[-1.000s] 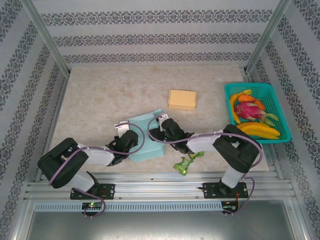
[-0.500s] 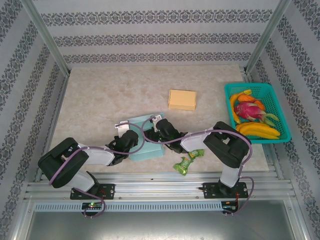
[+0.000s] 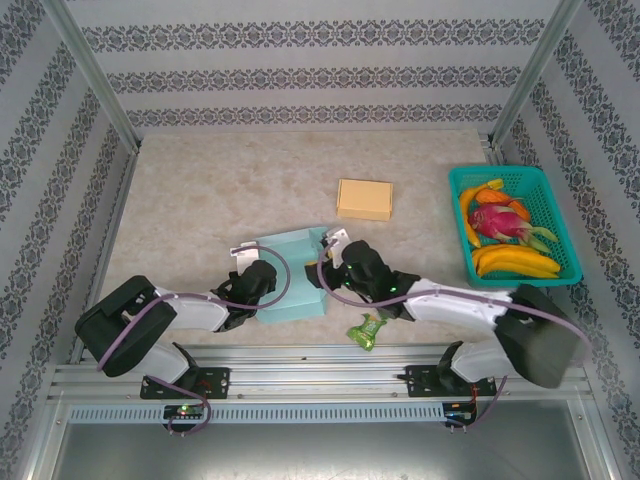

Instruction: Fold the paper box

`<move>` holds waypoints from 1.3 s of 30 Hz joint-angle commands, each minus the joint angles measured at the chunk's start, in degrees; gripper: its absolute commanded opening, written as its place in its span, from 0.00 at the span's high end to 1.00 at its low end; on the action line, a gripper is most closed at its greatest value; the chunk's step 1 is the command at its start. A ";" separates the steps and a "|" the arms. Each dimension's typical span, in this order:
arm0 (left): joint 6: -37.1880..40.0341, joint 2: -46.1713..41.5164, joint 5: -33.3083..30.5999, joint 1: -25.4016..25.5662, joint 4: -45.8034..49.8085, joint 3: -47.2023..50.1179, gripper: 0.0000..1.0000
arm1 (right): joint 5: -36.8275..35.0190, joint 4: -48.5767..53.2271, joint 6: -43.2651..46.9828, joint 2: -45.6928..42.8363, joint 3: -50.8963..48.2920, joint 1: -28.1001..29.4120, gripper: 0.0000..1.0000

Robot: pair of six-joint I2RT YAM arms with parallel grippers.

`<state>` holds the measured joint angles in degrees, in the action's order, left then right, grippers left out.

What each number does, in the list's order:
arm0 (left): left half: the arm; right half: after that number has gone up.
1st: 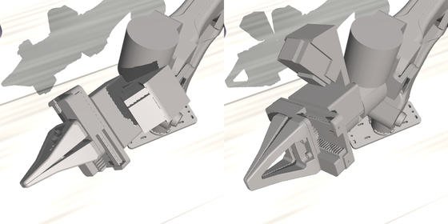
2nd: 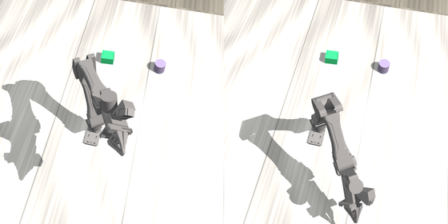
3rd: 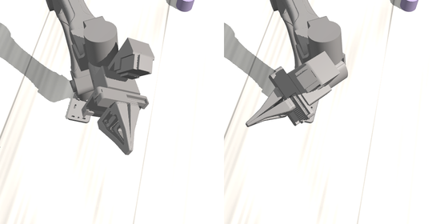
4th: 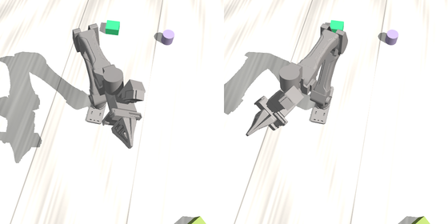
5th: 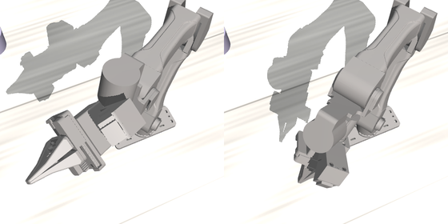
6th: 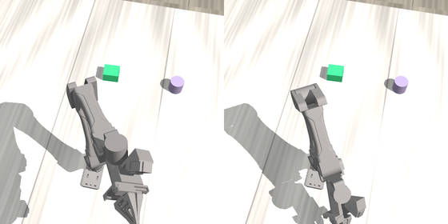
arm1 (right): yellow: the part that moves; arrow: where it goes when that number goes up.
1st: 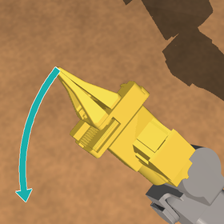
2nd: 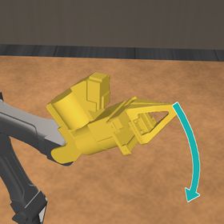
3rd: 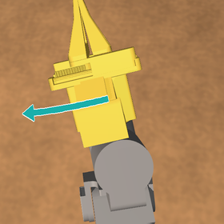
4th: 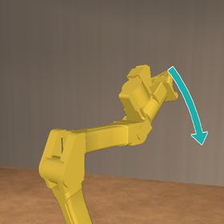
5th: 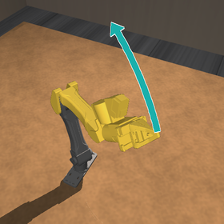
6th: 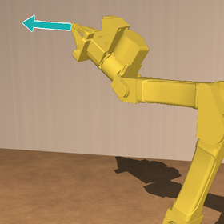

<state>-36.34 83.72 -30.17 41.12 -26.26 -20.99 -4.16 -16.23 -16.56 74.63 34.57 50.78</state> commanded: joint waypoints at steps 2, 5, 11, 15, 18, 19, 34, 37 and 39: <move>2.42 -2.25 1.67 -0.46 2.77 0.33 1.00 | -8.18 11.21 6.79 -7.19 -1.80 -0.93 0.39; 4.62 -4.02 3.23 -0.43 0.06 1.90 1.00 | -8.84 12.05 7.52 -10.30 -3.44 -4.96 0.39; 8.05 -7.84 4.85 -0.43 -3.32 4.68 1.00 | 1.57 6.39 9.27 -12.98 -7.79 -12.20 0.44; 9.14 -9.88 6.81 -0.43 -5.48 6.37 1.00 | 6.83 4.54 12.15 -11.39 -8.31 -12.72 0.48; 9.65 -11.81 8.11 -0.43 -6.26 7.30 1.00 | 9.54 3.77 13.57 -9.64 -8.07 -12.71 0.52; 9.72 -12.54 8.44 -0.44 -6.34 7.58 1.00 | 10.36 2.98 13.75 -9.36 -8.26 -12.72 0.52; 10.28 -25.92 13.00 -0.43 -2.14 10.62 1.00 | 19.82 -1.99 16.86 -9.75 -8.73 -8.85 0.50; 10.14 -26.98 13.20 -0.45 -1.28 10.62 1.00 | 18.64 -2.05 17.08 -8.86 -7.71 -6.53 0.50; 9.94 -27.12 13.05 -0.43 -1.15 10.72 1.00 | 18.03 -2.05 17.08 -8.13 -6.91 -5.11 0.50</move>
<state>-26.76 57.49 -17.96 41.12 -28.64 -11.03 12.99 -16.60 -0.80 65.58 25.80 44.36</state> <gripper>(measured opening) 0.094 0.502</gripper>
